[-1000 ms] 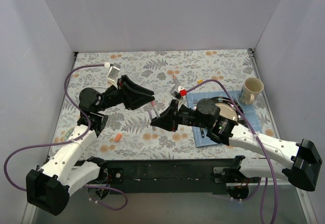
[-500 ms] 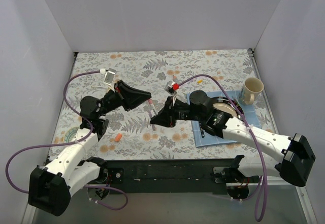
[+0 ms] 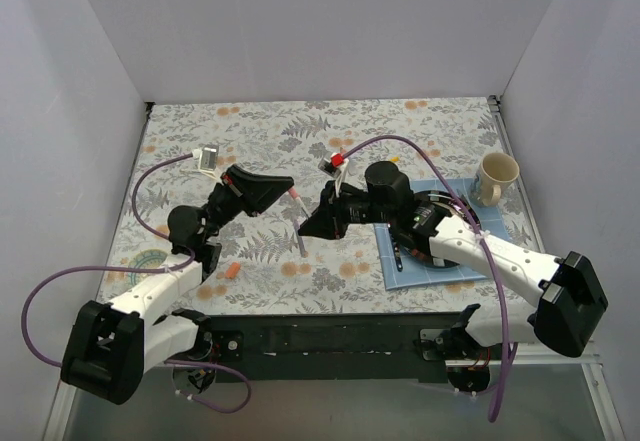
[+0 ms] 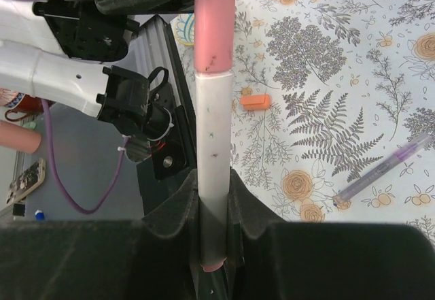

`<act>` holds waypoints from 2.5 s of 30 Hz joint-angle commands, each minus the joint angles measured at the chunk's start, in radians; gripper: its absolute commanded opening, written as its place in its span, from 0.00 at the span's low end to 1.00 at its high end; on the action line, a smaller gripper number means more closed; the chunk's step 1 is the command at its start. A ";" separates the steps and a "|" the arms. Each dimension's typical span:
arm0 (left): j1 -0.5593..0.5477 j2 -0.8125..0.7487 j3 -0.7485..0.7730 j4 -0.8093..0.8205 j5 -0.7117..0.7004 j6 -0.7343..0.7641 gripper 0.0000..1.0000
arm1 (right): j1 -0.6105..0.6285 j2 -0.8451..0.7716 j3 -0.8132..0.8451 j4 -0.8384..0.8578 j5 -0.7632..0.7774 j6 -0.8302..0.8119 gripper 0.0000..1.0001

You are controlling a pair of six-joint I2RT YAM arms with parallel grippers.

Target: Insert the pens into the pen caps

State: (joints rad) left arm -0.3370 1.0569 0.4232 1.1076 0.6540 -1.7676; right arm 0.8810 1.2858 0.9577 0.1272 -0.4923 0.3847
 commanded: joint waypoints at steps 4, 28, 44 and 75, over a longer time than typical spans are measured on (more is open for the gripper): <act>-0.102 0.049 -0.099 0.054 0.199 -0.096 0.00 | -0.074 -0.043 0.168 0.428 0.025 -0.029 0.01; -0.304 0.095 -0.009 -0.205 0.104 0.151 0.00 | -0.143 0.047 0.441 0.184 0.061 -0.144 0.01; -0.367 0.199 0.019 -0.058 0.188 0.120 0.00 | -0.220 0.136 0.552 0.313 -0.156 -0.014 0.01; -0.274 0.054 0.344 -0.701 -0.051 0.318 0.00 | -0.249 -0.160 0.163 0.127 -0.086 -0.067 0.42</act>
State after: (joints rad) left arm -0.6132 1.0775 0.7689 0.8608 0.3145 -1.5543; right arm 0.6670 1.2606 1.2488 -0.0410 -0.7780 0.2752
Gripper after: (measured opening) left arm 0.099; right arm 0.328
